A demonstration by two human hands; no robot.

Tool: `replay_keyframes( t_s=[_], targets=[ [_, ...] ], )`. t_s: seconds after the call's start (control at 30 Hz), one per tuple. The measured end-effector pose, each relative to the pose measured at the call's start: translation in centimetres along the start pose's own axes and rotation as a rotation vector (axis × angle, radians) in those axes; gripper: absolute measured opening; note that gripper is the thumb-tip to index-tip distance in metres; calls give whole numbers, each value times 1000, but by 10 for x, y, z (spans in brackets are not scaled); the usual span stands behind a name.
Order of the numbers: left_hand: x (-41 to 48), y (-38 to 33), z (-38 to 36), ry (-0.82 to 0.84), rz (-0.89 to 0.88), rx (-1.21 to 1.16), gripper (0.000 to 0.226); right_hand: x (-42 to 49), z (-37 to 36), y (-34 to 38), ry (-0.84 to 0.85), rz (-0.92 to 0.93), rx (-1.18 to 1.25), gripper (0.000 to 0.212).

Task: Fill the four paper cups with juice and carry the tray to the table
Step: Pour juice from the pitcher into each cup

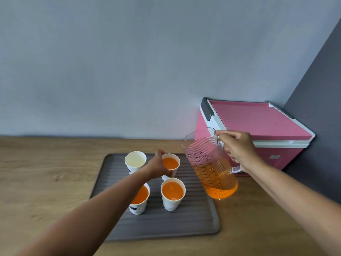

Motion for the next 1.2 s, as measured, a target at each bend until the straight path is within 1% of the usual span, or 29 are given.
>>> replay_keyframes(
  t_s=[0.07, 0.13, 0.2, 0.3, 0.33, 0.37, 0.4, 0.47, 0.5, 0.57, 0.6, 0.67, 0.73, 0.8, 0.87, 1.03, 1.2],
  targets=[
    [-1, -2, 5, 5, -4, 19, 94, 0, -1, 2, 1, 5, 3, 21],
    [-3, -4, 13, 2, -6, 29, 92, 0, -2, 6, 7, 7, 10, 19],
    [-6, -5, 30, -48, -39, 24, 84, -1, -4, 12, 26, 17, 19, 16],
    [-14, -3, 73, -254, -69, -151, 50, -3, -9, 22, 61, 55, 25, 19],
    [-16, 2, 86, -333, -74, -193, 42, -4, -12, 25, 69, 66, 23, 21],
    [-18, 10, 97, -407, -80, -201, 39, -4, -15, 28, 78, 74, 15, 20],
    [-20, 20, 105, -466, -81, -187, 42, -4, -18, 30, 88, 79, 4, 19],
    [-22, 43, 111, -516, -57, -128, 63, -4, -25, 33, 105, 87, -17, 18],
    [-22, 55, 110, -507, -24, -80, 77, -3, -28, 34, 111, 90, -26, 20],
    [-24, 74, 103, -437, 56, -17, 102, -4, -34, 38, 122, 101, -32, 22],
    [-25, 80, 98, -397, 79, -19, 112, -5, -37, 41, 127, 109, -32, 22],
    [-25, 87, 88, -339, 88, -109, 122, -7, -43, 47, 133, 121, -29, 21],
    [-25, 90, 79, -320, 95, -217, 123, -9, -48, 52, 149, 127, -26, 18],
    [-23, 93, 73, -332, 110, -260, 120, -10, -53, 55, 167, 131, -31, 18],
    [-21, 95, 69, -352, 121, -258, 114, -10, -56, 58, 179, 146, -39, 19],
    [-23, 97, 67, -382, 103, -245, 86, -9, -62, 63, 203, 166, -33, 17],
    [-27, 93, 74, -398, 84, -304, 80, -5, -67, 65, 219, 179, -62, 16]
  ],
)
Point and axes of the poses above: each hand's wrist, its own x-axis towards the middle knuckle, its own z-axis out of the back of the hand, y = z × x, the point moved 4 cm from there along x, towards the middle knuckle, and after that the axes turned 14 degrees about -y, right-handed, at the moved point
